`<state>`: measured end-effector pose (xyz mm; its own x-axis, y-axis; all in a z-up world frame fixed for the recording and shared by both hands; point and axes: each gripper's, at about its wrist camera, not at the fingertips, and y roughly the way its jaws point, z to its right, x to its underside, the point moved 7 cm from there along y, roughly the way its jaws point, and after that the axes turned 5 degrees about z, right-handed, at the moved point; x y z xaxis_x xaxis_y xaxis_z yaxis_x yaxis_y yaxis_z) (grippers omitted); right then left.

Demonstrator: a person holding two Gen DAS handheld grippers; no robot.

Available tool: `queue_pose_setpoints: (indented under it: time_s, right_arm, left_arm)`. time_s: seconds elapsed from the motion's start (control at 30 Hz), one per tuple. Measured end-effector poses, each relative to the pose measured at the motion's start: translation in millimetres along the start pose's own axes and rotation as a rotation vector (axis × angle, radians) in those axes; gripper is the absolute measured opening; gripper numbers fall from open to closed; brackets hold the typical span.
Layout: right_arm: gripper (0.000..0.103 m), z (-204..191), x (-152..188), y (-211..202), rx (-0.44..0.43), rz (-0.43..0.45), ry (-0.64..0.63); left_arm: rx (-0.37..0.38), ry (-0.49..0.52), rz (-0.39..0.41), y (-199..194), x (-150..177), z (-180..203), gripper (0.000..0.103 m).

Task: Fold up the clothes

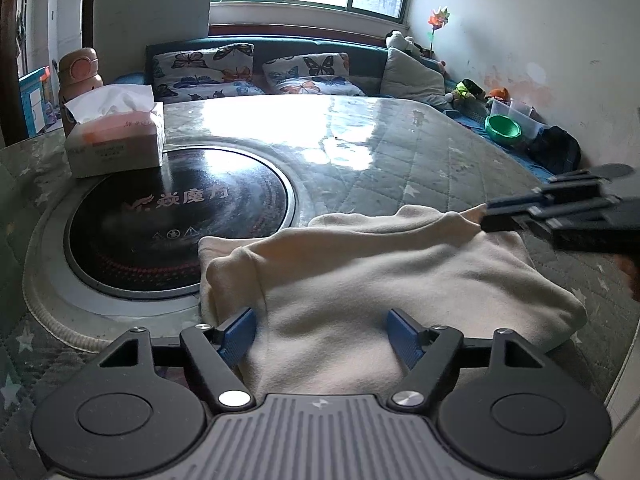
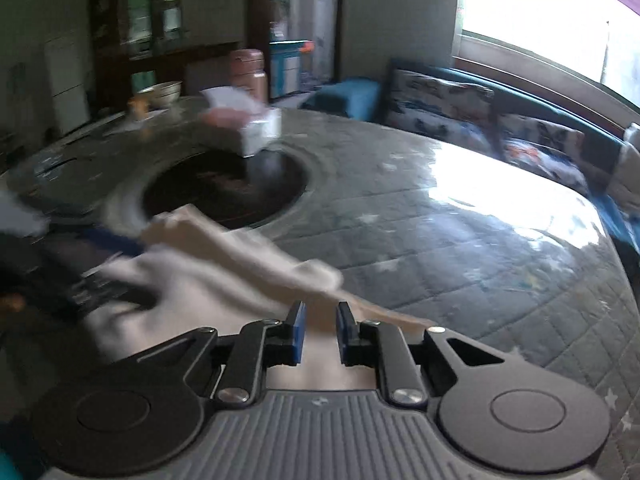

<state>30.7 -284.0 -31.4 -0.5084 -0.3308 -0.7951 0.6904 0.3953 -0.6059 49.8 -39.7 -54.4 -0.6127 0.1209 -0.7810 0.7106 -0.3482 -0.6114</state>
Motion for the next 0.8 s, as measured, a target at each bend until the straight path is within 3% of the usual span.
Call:
queue_pose_setpoints:
  time_s: [0.1, 0.23, 0.33, 0.53, 0.67, 0.8]
  right_arm:
    - [0.015, -13, 13, -8, -0.018, -0.024, -0.026]
    - [0.015, 4, 36, -11, 0.061, -0.07, 0.0]
    - [0.015, 17, 36, -26, 0.087, -0.051, 0.041]
    - [0.015, -5, 36, -41, 0.008, -0.019, 0.027]
    - [0.015, -8, 51, -33, 0.024, -0.071, 0.014]
    - [0.015, -17, 33, -43, 0.011, -0.026, -0.011]
  left_arm:
    - [0.0, -0.006, -0.001, 0, -1, -2, 0.076]
    - [-0.001, 0.002, -0.001, 0, 0, -3, 0.076]
    - [-0.007, 0.0, -0.003, -2, -1, -2, 0.076]
    - [0.005, 0.004, 0.029, -21, -4, 8, 0.076]
    - [0.028, 0.026, 0.037, -33, 1, 18, 0.076]
    - [0.034, 0.045, 0.039, -40, 7, 25, 0.076]
